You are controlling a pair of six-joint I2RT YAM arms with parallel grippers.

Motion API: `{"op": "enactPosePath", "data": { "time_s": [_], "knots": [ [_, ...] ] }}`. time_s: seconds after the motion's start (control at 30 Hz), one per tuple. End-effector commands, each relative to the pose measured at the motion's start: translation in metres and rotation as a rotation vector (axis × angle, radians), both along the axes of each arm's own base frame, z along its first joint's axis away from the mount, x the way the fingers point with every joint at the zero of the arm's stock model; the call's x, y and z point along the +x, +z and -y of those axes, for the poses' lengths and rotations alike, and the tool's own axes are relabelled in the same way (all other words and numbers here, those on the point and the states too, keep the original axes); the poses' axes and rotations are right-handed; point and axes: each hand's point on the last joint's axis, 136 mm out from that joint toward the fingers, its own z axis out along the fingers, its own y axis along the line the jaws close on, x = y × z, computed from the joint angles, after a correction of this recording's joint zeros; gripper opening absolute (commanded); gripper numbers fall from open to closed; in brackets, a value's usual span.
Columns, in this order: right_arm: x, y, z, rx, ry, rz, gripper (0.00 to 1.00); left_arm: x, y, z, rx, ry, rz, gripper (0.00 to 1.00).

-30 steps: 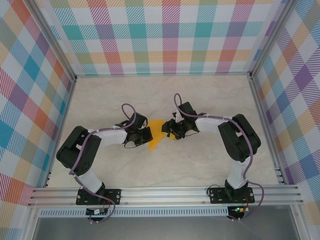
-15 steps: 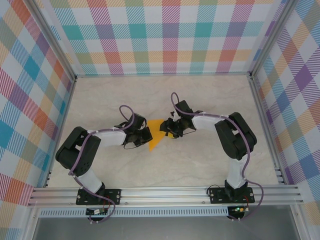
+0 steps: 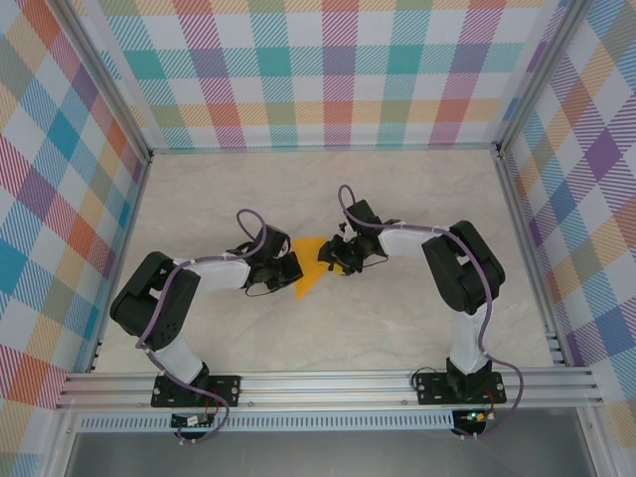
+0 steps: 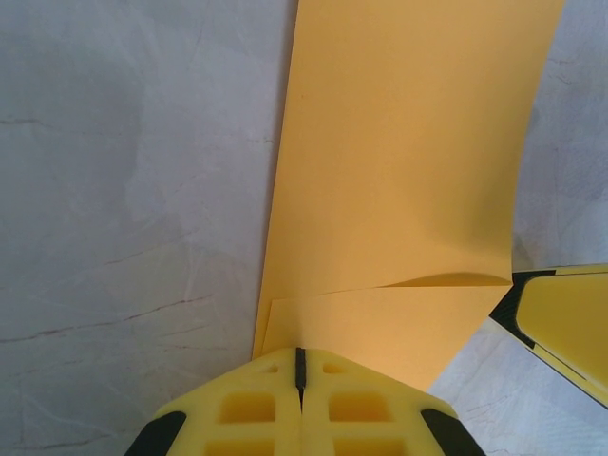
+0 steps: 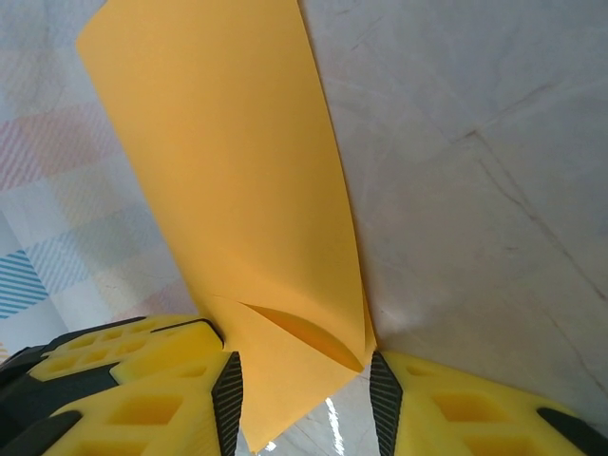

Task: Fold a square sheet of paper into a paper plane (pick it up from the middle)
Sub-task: Third fold the triangle at the center of the table, then fourth fold the wing at the center of the table.

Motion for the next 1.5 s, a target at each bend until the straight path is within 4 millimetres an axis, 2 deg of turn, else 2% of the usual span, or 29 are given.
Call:
{"op": "enactPosePath", "data": {
  "time_s": [0.0, 0.33, 0.73, 0.9, 0.97, 1.07, 1.2, 1.37, 1.47],
  "knots": [
    [0.002, 0.002, -0.01, 0.034, 0.016, -0.007, 0.4, -0.011, -0.019, -0.016, 0.046, 0.028, -0.061, 0.05],
    [0.001, 0.01, -0.017, 0.087, 0.029, -0.002, 0.28, -0.01, -0.017, -0.016, 0.044, 0.027, -0.06, 0.05],
    [-0.01, 0.005, -0.026, 0.125, 0.111, -0.011, 0.18, -0.011, -0.013, -0.016, 0.043, 0.001, -0.053, 0.06],
    [-0.01, 0.004, -0.024, 0.11, 0.107, -0.011, 0.04, -0.008, -0.006, -0.014, 0.037, -0.012, -0.036, 0.08],
    [-0.006, 0.009, -0.021, 0.096, 0.086, 0.015, 0.01, -0.007, -0.001, -0.013, 0.04, -0.022, -0.026, 0.12],
    [0.0, 0.022, -0.014, 0.07, 0.042, 0.074, 0.0, -0.003, 0.018, -0.011, 0.034, -0.047, 0.011, 0.21],
    [0.006, 0.042, 0.004, -0.001, -0.031, 0.151, 0.0, 0.005, 0.057, -0.013, 0.035, -0.073, 0.105, 0.37],
    [0.01, 0.067, 0.032, -0.103, -0.144, 0.21, 0.0, 0.013, 0.103, -0.025, 0.043, -0.062, 0.237, 0.57],
    [0.01, 0.083, 0.048, -0.151, -0.222, 0.221, 0.0, 0.015, 0.124, -0.031, 0.04, -0.057, 0.308, 0.66]
  ]
}}
